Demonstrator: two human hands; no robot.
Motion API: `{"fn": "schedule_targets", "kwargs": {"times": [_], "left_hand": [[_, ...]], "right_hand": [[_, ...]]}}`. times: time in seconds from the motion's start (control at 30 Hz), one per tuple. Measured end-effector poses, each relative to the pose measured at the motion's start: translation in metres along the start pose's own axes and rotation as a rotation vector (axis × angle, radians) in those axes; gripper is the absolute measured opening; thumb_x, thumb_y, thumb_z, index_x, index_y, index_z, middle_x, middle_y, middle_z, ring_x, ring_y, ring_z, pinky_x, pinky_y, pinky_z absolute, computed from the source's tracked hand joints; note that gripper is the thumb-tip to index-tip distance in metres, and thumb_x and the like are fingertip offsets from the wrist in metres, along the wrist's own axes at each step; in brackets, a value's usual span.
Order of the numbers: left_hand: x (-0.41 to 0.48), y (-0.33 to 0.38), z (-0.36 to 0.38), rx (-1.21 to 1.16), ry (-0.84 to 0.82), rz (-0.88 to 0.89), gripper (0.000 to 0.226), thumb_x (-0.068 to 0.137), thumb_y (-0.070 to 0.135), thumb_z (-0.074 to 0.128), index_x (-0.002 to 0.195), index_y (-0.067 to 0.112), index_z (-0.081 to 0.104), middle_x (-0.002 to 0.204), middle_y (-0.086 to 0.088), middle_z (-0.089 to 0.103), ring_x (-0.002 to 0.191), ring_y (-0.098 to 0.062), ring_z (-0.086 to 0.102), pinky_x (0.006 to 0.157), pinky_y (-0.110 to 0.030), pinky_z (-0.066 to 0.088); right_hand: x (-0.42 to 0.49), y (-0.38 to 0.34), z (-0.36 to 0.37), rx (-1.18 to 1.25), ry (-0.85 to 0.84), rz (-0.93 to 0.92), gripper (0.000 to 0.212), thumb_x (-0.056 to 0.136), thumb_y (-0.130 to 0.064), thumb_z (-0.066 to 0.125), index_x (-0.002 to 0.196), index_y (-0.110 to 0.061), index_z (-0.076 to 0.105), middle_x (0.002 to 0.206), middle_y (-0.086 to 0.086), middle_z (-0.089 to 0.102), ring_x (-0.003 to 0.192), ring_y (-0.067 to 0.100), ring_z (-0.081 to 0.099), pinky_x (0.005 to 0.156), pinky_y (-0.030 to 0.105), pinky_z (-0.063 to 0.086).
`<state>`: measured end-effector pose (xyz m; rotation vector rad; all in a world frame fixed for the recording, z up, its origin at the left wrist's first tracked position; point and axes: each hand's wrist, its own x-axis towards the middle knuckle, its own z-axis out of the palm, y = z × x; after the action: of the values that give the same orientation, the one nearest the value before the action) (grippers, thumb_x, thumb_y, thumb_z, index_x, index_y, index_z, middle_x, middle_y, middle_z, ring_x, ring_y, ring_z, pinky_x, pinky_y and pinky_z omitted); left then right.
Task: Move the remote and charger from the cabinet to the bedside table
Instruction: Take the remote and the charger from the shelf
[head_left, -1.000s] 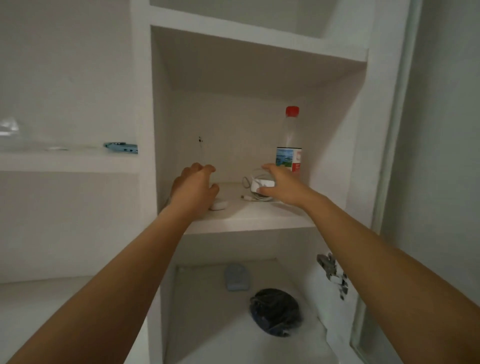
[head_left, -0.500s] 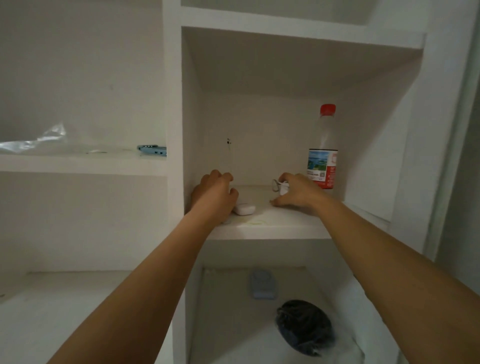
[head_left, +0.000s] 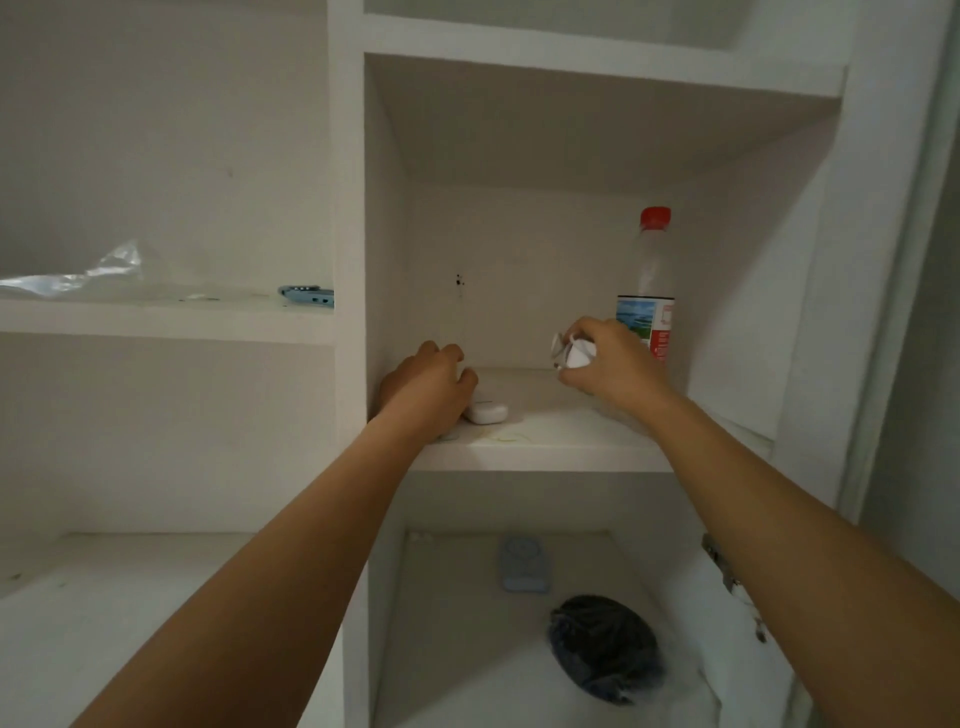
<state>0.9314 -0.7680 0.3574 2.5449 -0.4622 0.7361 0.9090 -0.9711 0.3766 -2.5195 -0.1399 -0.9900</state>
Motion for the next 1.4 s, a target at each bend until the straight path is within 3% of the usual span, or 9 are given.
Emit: {"fn": "schedule_targets", "kwargs": {"times": [0.17,0.3,0.43,0.53,0.67,0.93,1.03,1.17,1.4], "left_hand": [[-0.001,0.009,-0.001,0.029,-0.151,-0.159,0.056,0.088,0.052,0.038,0.126,0.011,0.038,0.123,-0.015,0.054,0.105,-0.033,0.053,0.077,-0.036,0.039],[0.001,0.022,0.003,-0.030,-0.241,-0.197,0.076,0.081,0.060,0.044,0.134,0.009,0.026,0.134,-0.015,0.048,0.114,-0.034,0.050,0.092,-0.040,0.044],[0.006,0.035,0.008,-0.001,-0.294,-0.247,0.088,0.080,0.052,0.053,0.141,0.006,0.009,0.137,-0.018,0.043,0.119,-0.037,0.046,0.098,-0.043,0.042],[0.009,0.039,0.012,-0.018,-0.294,-0.235,0.079,0.080,0.038,0.057,0.137,0.001,0.016,0.129,-0.019,0.049,0.115,-0.036,0.049,0.095,-0.042,0.044],[0.008,0.043,0.017,-0.052,-0.256,-0.218,0.062,0.081,0.028,0.055,0.129,0.000,0.028,0.117,-0.017,0.055,0.106,-0.034,0.053,0.084,-0.038,0.044],[0.002,0.044,0.021,-0.142,-0.186,-0.146,0.041,0.083,0.019,0.057,0.115,0.000,0.039,0.117,-0.019,0.056,0.107,-0.035,0.051,0.078,-0.034,0.040],[-0.005,0.047,0.016,-0.234,-0.147,-0.119,0.052,0.082,0.016,0.058,0.127,0.002,0.034,0.122,-0.018,0.055,0.108,-0.033,0.052,0.077,-0.031,0.039],[-0.016,0.049,0.007,-0.396,-0.019,-0.094,0.075,0.078,0.011,0.064,0.140,0.010,0.022,0.132,-0.018,0.048,0.117,-0.033,0.048,0.089,-0.034,0.041],[-0.050,0.051,-0.007,-0.577,0.211,-0.048,0.073,0.073,0.005,0.065,0.136,0.017,0.030,0.129,-0.012,0.051,0.108,-0.028,0.052,0.078,-0.030,0.041]], "right_hand": [[-0.018,-0.006,-0.014,0.061,0.074,-0.037,0.033,0.067,-0.019,0.073,0.096,-0.020,0.058,0.102,0.011,0.058,0.085,0.027,0.057,0.072,0.041,0.051],[-0.033,-0.006,-0.015,0.040,0.069,-0.015,0.035,0.068,-0.020,0.073,0.100,-0.019,0.059,0.103,0.009,0.057,0.087,0.026,0.055,0.074,0.041,0.050],[-0.042,-0.006,-0.014,0.027,0.072,0.003,0.035,0.069,-0.020,0.072,0.102,-0.019,0.058,0.104,0.008,0.056,0.087,0.024,0.053,0.073,0.038,0.048],[-0.046,-0.005,-0.015,0.044,0.083,0.011,0.034,0.068,-0.019,0.071,0.099,-0.019,0.058,0.106,0.008,0.057,0.088,0.023,0.053,0.072,0.036,0.046],[-0.052,-0.003,-0.017,0.046,0.093,0.024,0.033,0.068,-0.018,0.071,0.098,-0.020,0.058,0.108,0.006,0.057,0.089,0.021,0.052,0.072,0.035,0.046],[-0.058,-0.006,-0.022,0.065,0.107,0.020,0.034,0.068,-0.017,0.070,0.100,-0.020,0.058,0.109,0.006,0.057,0.093,0.023,0.053,0.073,0.036,0.047],[-0.062,-0.007,-0.023,0.073,0.113,0.018,0.033,0.069,-0.017,0.069,0.100,-0.019,0.058,0.108,0.007,0.057,0.093,0.025,0.054,0.073,0.039,0.049],[-0.069,-0.007,-0.025,0.113,0.149,0.025,0.031,0.068,-0.017,0.069,0.096,-0.021,0.057,0.105,0.005,0.058,0.093,0.025,0.055,0.072,0.040,0.050],[-0.084,-0.016,-0.032,0.203,0.245,0.001,0.032,0.069,-0.016,0.069,0.098,-0.023,0.057,0.109,0.003,0.055,0.094,0.024,0.054,0.069,0.037,0.049]]}}
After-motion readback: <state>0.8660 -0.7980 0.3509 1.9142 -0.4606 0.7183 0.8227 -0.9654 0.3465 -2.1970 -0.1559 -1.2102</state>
